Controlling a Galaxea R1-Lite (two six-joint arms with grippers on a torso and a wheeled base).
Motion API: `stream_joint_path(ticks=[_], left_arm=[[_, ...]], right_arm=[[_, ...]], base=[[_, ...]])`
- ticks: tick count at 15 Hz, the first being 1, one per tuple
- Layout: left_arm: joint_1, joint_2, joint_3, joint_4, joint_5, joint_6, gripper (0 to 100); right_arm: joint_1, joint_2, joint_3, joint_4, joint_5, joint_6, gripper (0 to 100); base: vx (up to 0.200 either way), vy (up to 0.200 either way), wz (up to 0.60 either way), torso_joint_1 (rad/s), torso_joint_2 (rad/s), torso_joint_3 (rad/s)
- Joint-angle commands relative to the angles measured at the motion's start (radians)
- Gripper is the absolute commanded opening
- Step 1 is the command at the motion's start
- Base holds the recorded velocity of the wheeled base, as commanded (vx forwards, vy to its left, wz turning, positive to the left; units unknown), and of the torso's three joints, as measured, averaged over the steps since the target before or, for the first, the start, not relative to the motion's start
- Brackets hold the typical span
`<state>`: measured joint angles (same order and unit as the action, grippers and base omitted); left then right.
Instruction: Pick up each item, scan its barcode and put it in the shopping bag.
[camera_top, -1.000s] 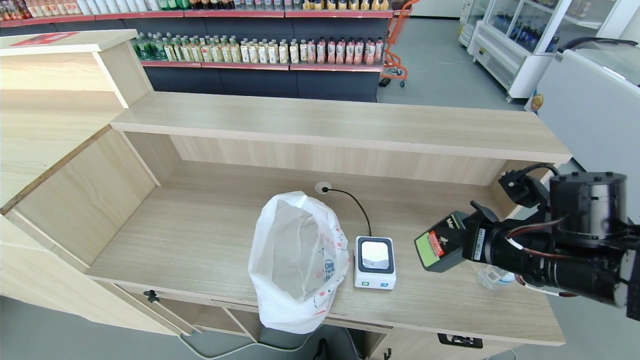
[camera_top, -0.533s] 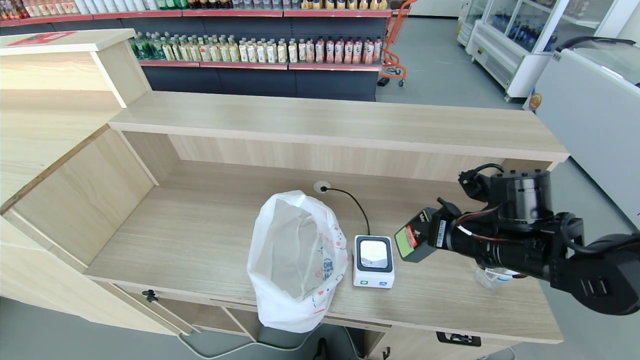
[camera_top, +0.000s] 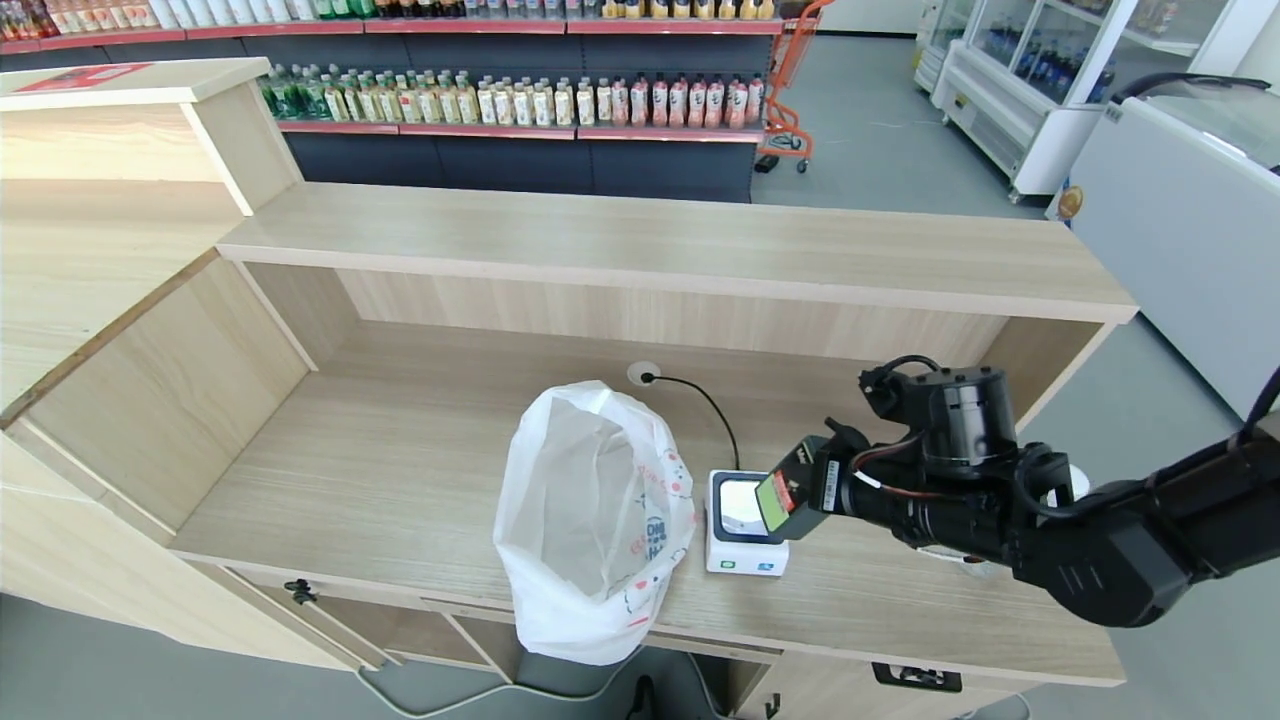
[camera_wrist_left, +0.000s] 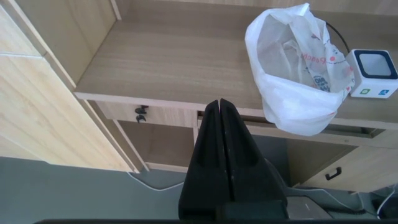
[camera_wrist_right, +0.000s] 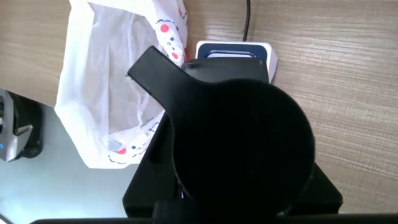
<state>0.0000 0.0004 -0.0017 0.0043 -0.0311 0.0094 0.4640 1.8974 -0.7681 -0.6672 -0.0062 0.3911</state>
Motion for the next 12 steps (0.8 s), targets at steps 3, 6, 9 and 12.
stream_joint_path(ticks=[3, 6, 9, 12], left_arm=[[0.000, 0.001, 0.000, 0.000, 0.000, 0.000, 0], [0.000, 0.001, 0.000, -0.001, -0.001, 0.000, 0], [0.000, 0.001, 0.000, 0.000, -0.001, 0.000, 0], [0.000, 0.000, 0.000, 0.000, 0.000, 0.000, 0]], right_arm=[[0.005, 0.077, -0.002, -0.046, -0.003, -0.001, 0], [0.021, 0.101, -0.016, -0.052, -0.003, 0.000, 0], [0.035, 0.138, -0.043, -0.078, -0.003, 0.002, 0], [0.036, 0.166, -0.066, -0.094, -0.006, 0.002, 0]], base=[[0.000, 0.000, 0.00, 0.000, 0.00, 0.000], [0.000, 0.000, 0.00, 0.000, 0.00, 0.000], [0.000, 0.000, 0.00, 0.000, 0.00, 0.000], [0.000, 0.000, 0.00, 0.000, 0.00, 0.000]])
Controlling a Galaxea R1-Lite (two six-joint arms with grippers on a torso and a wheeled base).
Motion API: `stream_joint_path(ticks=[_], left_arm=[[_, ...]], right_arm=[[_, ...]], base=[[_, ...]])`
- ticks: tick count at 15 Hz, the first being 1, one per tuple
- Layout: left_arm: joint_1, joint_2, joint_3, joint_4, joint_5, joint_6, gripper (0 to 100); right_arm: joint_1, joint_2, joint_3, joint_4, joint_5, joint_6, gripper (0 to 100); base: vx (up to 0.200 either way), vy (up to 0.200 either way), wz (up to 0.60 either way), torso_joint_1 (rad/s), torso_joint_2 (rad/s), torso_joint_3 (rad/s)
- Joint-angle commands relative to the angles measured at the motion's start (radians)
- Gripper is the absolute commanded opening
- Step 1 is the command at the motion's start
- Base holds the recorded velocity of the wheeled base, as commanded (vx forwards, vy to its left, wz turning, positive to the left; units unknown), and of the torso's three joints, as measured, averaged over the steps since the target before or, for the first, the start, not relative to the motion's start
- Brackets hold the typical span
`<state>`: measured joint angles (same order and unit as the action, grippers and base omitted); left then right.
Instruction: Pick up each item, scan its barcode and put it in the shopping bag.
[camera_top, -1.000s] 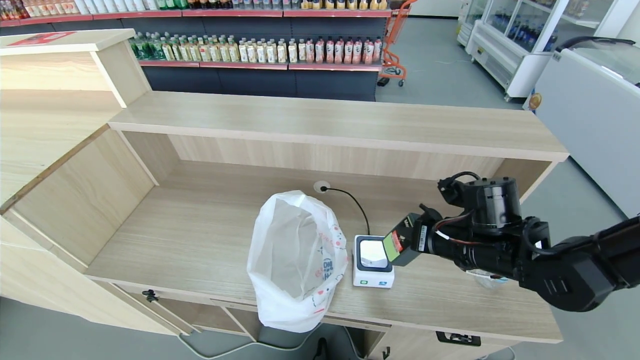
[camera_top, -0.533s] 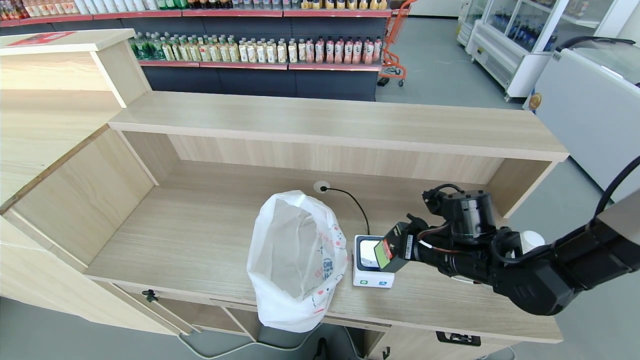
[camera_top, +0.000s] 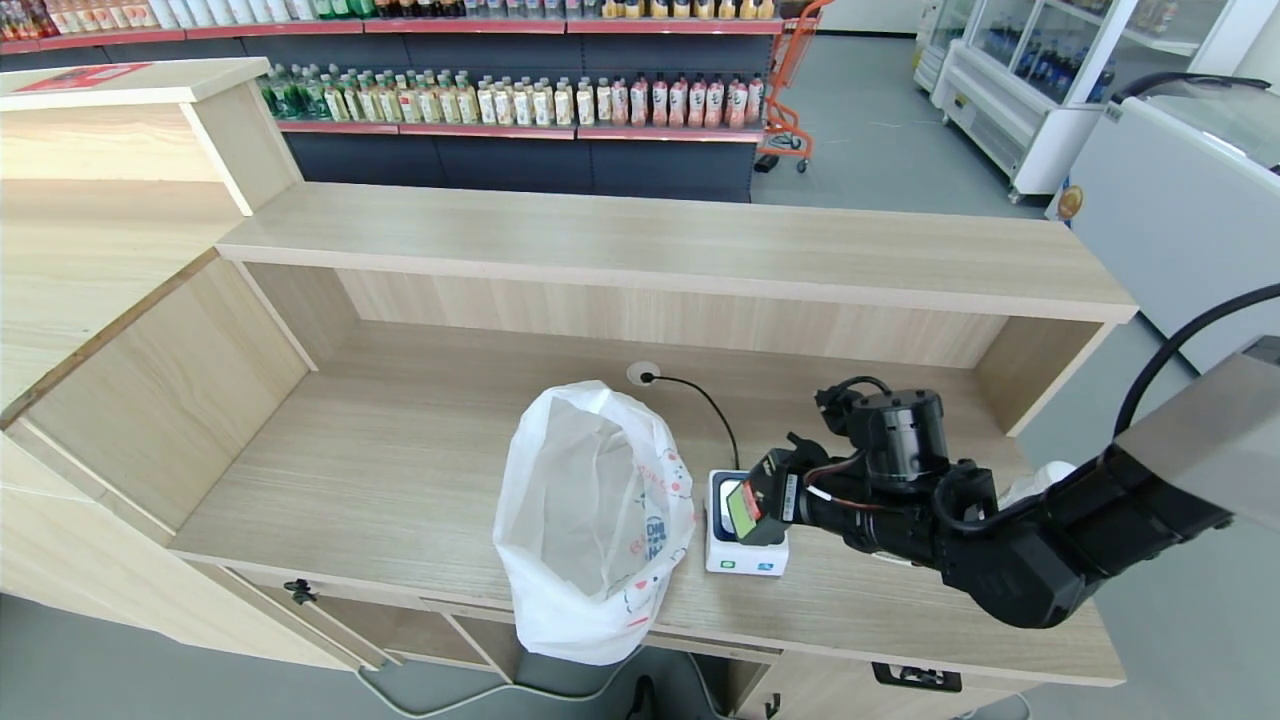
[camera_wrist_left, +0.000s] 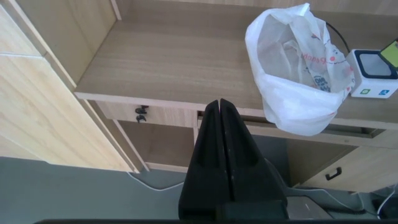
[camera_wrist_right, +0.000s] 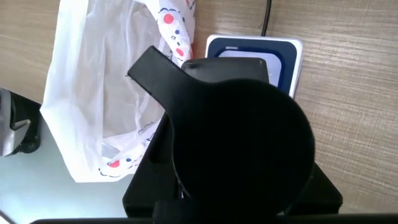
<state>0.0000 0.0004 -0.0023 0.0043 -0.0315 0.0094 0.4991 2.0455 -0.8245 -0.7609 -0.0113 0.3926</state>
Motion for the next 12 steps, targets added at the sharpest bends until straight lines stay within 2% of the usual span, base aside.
stream_joint_path(ticks=[1, 12], left_arm=[[0.000, 0.000, 0.001, 0.000, -0.001, 0.000, 0], [0.000, 0.000, 0.001, 0.000, 0.001, 0.000, 0]], right_arm=[[0.001, 0.025, -0.016, 0.000, -0.003, 0.000, 0], [-0.001, 0.110, -0.105, -0.002, -0.006, 0.005, 0]], base=[[0.000, 0.000, 0.00, 0.000, 0.00, 0.000], [0.000, 0.000, 0.00, 0.000, 0.00, 0.000]])
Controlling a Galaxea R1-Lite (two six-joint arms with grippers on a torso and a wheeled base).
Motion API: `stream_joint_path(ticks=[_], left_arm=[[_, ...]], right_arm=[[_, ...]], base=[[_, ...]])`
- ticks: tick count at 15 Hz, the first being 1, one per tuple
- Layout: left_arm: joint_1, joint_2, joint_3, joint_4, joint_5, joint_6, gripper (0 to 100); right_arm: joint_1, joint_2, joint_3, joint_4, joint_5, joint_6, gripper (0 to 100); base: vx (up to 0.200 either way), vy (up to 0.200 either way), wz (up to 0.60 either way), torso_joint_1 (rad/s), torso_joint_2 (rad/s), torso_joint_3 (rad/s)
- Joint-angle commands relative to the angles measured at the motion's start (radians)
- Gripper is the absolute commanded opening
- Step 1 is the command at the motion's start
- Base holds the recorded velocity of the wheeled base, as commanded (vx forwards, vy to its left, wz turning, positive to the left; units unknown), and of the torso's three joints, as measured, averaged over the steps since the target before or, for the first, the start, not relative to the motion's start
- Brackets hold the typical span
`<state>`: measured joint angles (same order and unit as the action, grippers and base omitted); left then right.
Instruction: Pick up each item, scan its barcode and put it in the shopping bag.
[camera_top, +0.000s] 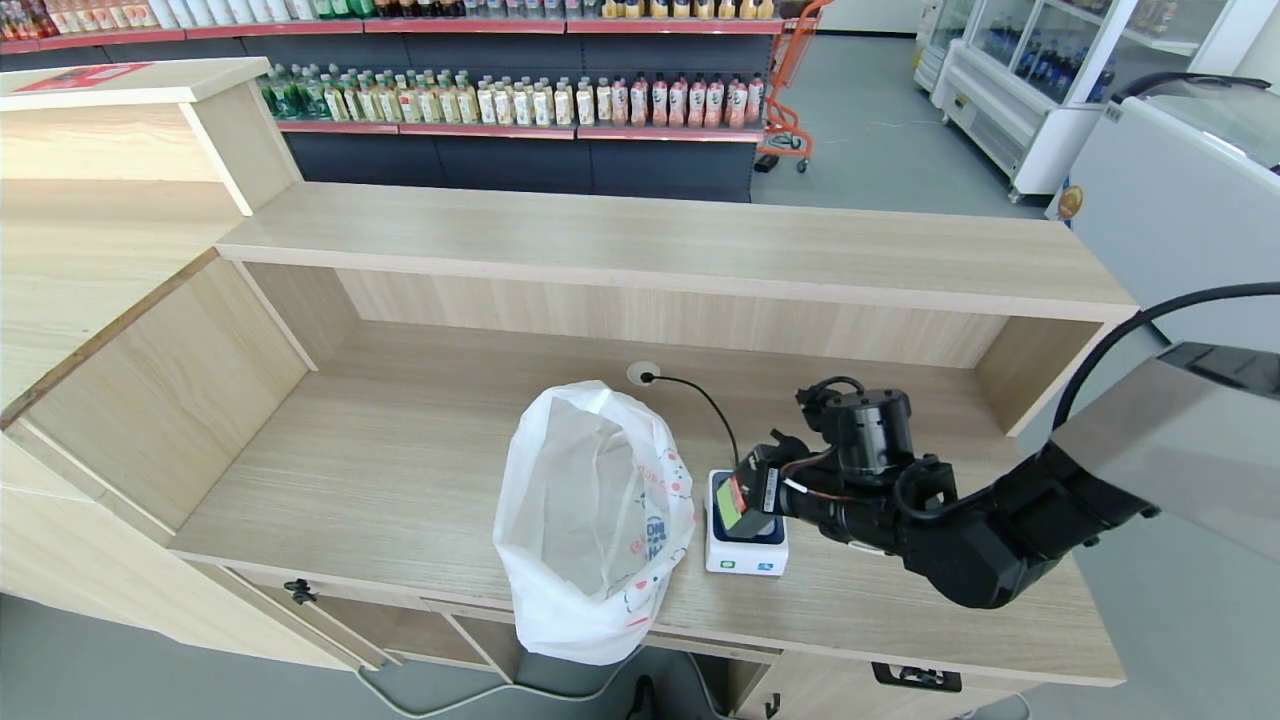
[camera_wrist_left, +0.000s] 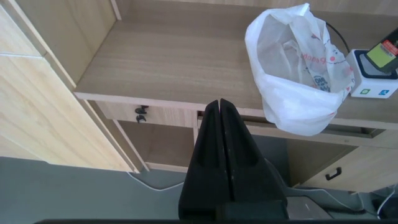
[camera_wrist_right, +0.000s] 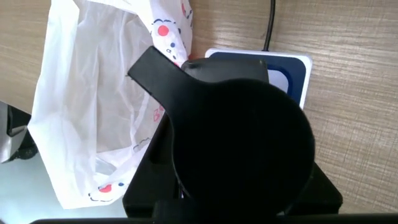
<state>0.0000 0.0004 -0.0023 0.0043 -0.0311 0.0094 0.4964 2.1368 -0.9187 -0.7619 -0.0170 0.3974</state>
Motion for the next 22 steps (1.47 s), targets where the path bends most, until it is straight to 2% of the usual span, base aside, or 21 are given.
stream_joint_path(ticks=[1, 12, 15, 18, 20, 21, 22], left_arm=[[0.000, 0.001, 0.001, 0.000, 0.000, 0.000, 0], [0.000, 0.000, 0.001, 0.000, -0.001, 0.000, 0], [0.000, 0.000, 0.001, 0.000, 0.000, 0.000, 0], [0.000, 0.000, 0.001, 0.000, -0.001, 0.000, 0], [0.000, 0.000, 0.001, 0.000, 0.000, 0.000, 0], [0.000, 0.000, 0.001, 0.000, -0.001, 0.000, 0], [0.000, 0.001, 0.001, 0.000, 0.000, 0.000, 0]], right_arm=[[0.002, 0.026, -0.014, -0.002, 0.000, 0.000, 0], [0.013, 0.071, -0.031, -0.051, 0.000, 0.008, 0], [0.004, -0.077, -0.014, -0.042, -0.009, 0.000, 0], [-0.029, -0.287, 0.052, 0.023, -0.011, -0.140, 0], [-0.032, -0.350, 0.103, 0.033, -0.040, -0.209, 0], [-0.038, -0.364, 0.149, 0.035, -0.124, -0.279, 0], [-0.039, -0.371, 0.170, 0.029, -0.156, -0.289, 0]], base=[[0.000, 0.000, 0.00, 0.000, 0.00, 0.000], [0.000, 0.000, 0.00, 0.000, 0.00, 0.000], [0.000, 0.000, 0.00, 0.000, 0.00, 0.000], [0.000, 0.000, 0.00, 0.000, 0.00, 0.000], [0.000, 0.000, 0.00, 0.000, 0.00, 0.000], [0.000, 0.000, 0.00, 0.000, 0.00, 0.000], [0.000, 0.000, 0.00, 0.000, 0.00, 0.000]])
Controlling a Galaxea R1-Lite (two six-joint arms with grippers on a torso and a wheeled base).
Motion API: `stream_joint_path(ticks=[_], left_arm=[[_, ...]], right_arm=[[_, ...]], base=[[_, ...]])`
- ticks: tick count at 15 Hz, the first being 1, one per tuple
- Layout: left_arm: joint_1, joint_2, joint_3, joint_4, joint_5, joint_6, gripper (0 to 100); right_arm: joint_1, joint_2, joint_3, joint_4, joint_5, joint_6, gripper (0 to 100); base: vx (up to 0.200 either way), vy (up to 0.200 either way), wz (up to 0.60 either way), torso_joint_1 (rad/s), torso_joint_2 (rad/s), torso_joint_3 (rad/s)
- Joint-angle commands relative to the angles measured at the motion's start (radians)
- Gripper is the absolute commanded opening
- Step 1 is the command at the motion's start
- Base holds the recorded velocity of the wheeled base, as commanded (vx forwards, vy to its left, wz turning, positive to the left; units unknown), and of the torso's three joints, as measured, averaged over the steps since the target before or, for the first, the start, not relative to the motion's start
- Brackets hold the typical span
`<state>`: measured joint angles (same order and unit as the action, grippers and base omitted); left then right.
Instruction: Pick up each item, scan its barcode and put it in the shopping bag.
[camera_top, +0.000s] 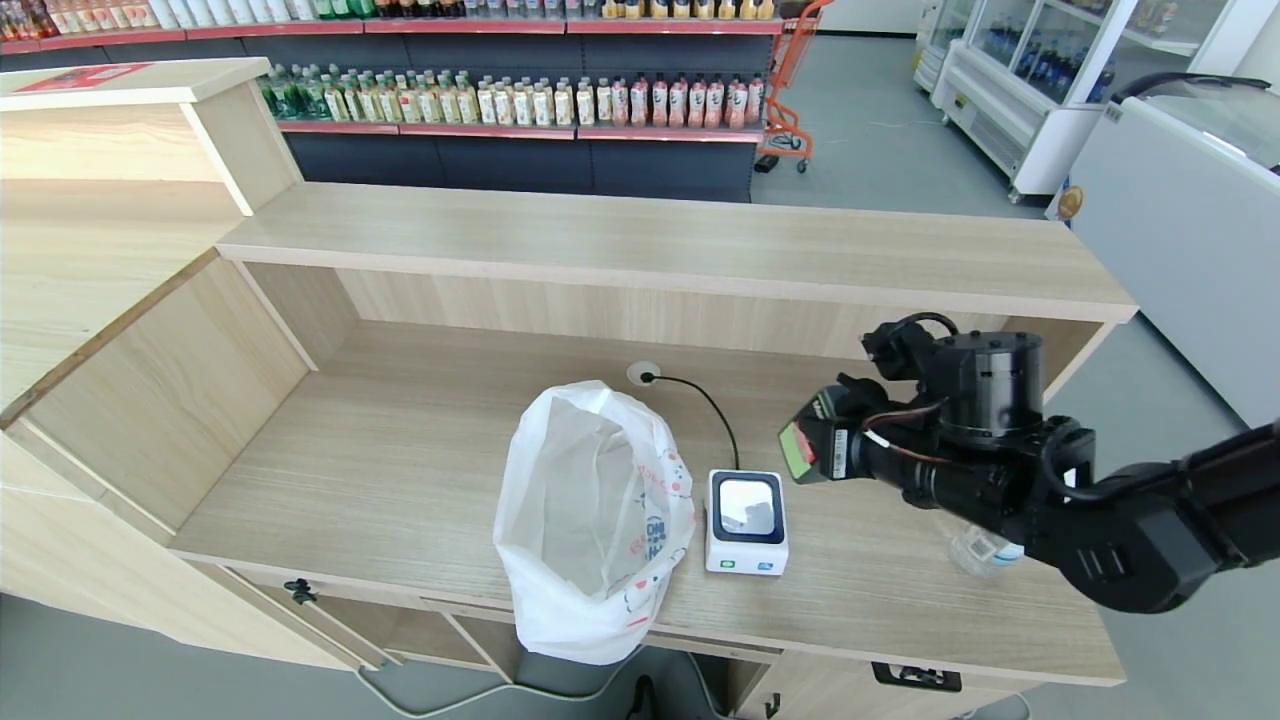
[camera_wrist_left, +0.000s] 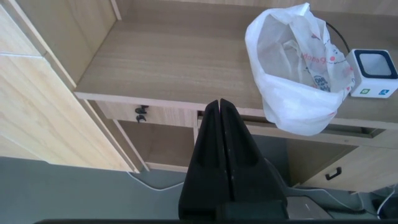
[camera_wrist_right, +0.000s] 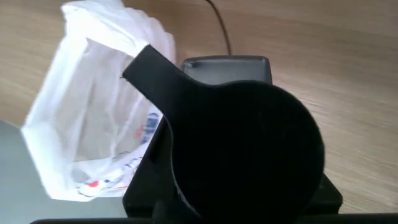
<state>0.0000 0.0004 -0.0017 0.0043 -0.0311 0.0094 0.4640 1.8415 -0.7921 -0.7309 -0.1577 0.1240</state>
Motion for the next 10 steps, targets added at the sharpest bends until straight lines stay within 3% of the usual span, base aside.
stream_joint_path(ticks=[1, 7, 10], left_arm=[[0.000, 0.001, 0.000, 0.000, -0.001, 0.000, 0], [0.000, 0.001, 0.000, -0.001, 0.000, 0.000, 0], [0.000, 0.001, 0.000, 0.000, 0.000, 0.000, 0]], right_arm=[[-0.007, -0.085, 0.050, -0.007, -0.020, -0.015, 0], [-0.004, -0.126, 0.051, -0.007, -0.022, -0.024, 0], [0.005, -0.128, 0.045, -0.009, -0.022, -0.038, 0]], base=[[0.000, 0.000, 0.00, 0.000, 0.00, 0.000], [0.000, 0.000, 0.00, 0.000, 0.00, 0.000], [0.000, 0.200, 0.00, -0.004, 0.00, 0.007]])
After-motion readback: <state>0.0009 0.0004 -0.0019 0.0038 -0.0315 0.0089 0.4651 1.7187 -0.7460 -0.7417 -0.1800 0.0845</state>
